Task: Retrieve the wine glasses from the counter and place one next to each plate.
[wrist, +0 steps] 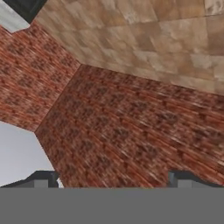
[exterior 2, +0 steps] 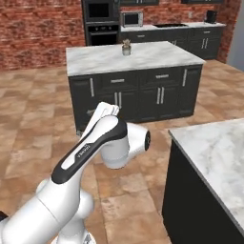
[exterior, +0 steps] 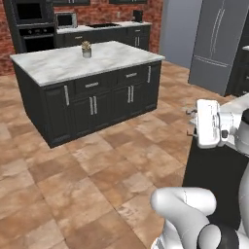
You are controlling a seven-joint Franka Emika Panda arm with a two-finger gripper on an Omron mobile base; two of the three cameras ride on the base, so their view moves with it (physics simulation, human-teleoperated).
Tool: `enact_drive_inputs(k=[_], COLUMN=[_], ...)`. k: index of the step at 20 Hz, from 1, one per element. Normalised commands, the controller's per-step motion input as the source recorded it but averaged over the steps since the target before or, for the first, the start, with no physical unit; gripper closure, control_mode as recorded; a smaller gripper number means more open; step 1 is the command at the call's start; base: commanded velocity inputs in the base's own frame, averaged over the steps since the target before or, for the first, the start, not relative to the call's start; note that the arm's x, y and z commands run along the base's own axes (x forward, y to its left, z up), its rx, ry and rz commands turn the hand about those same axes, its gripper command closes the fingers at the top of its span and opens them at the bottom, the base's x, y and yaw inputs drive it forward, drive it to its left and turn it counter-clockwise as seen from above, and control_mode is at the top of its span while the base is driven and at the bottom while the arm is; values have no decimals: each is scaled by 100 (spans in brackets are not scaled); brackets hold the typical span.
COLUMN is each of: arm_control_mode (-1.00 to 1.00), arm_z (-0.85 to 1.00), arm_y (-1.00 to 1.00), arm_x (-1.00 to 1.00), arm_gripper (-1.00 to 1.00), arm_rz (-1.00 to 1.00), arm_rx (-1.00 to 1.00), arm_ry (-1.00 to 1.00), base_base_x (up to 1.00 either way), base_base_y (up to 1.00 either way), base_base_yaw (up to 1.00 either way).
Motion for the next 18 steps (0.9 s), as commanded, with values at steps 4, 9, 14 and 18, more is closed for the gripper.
enact_drive_inputs(k=[4,9,14,18], arm_control_mode=[100,100,100,100], arm_z=[0,0,0,0], arm_y=[0,0,0,0], arm_x=[0,0,0,0], arm_gripper=[-100,-100,-100,-100], arm_rz=[0,0,0,0], arm_rx=[0,0,0,0], arm_ry=[0,0,0,0], base_base_x=[100,100,100,100], base_base_y=[49,16,0,-19], base_base_yaw=[-22,-8,0,0])
